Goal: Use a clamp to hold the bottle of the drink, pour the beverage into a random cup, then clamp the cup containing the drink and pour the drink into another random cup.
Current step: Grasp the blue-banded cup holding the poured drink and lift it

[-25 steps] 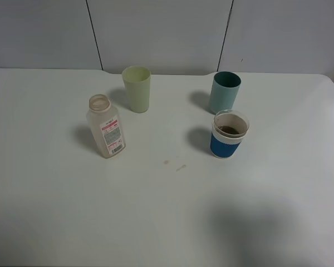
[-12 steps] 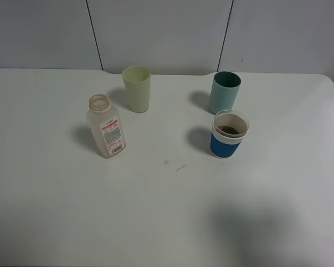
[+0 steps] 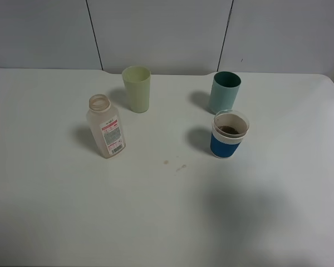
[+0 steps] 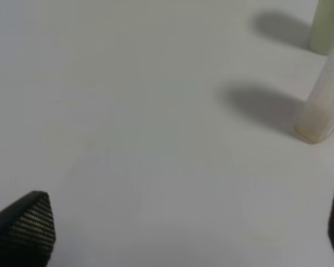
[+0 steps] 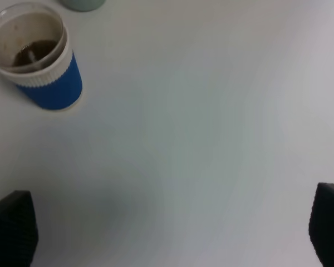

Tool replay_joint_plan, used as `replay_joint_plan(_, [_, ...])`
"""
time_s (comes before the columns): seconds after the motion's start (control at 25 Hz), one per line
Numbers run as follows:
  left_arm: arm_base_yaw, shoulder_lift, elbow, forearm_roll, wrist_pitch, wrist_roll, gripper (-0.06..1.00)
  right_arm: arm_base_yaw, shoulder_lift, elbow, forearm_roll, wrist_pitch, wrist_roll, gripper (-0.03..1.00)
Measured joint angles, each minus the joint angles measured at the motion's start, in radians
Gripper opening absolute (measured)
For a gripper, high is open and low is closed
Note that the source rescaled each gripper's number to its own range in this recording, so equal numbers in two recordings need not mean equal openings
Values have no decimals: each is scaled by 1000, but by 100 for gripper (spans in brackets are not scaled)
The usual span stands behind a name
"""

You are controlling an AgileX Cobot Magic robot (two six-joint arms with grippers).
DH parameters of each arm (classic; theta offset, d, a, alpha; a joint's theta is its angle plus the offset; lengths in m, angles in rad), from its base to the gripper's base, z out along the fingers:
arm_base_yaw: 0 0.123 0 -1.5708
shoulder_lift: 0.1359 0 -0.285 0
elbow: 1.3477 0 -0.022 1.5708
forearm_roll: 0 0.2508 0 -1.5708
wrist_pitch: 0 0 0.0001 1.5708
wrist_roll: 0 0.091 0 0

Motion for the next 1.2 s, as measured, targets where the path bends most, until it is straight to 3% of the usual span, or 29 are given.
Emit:
replay_joint_plan(0.04, [0,0,0,0,0,0,100,0,89,-24,7,-64,-1,92])
replay_joint_plan(0.28, [0,0,0,0,0,0,100,1,290,-39,15,-214,-38,92])
replay_joint_plan(0.36, [0,0,0,0,0,0,100,34,402,-39,15,-309,-58,92])
replay_joint_plan(0.6, [0,0,0,0,0,0,100,244,609,-39,8,-565,-57,92])
replay_joint_plan(0.76, [0,0,0,0,0,0,100,377,714,-39,-17,-721,10,92])
replay_joint_plan(0.96, [0,0,0,0,0,0,100,460,788,-39,-71,-833,81,92])
replay_joint_plan(1.2, [0,0,0,0,0,0,100,477,812,-39,-107,-888,119,92])
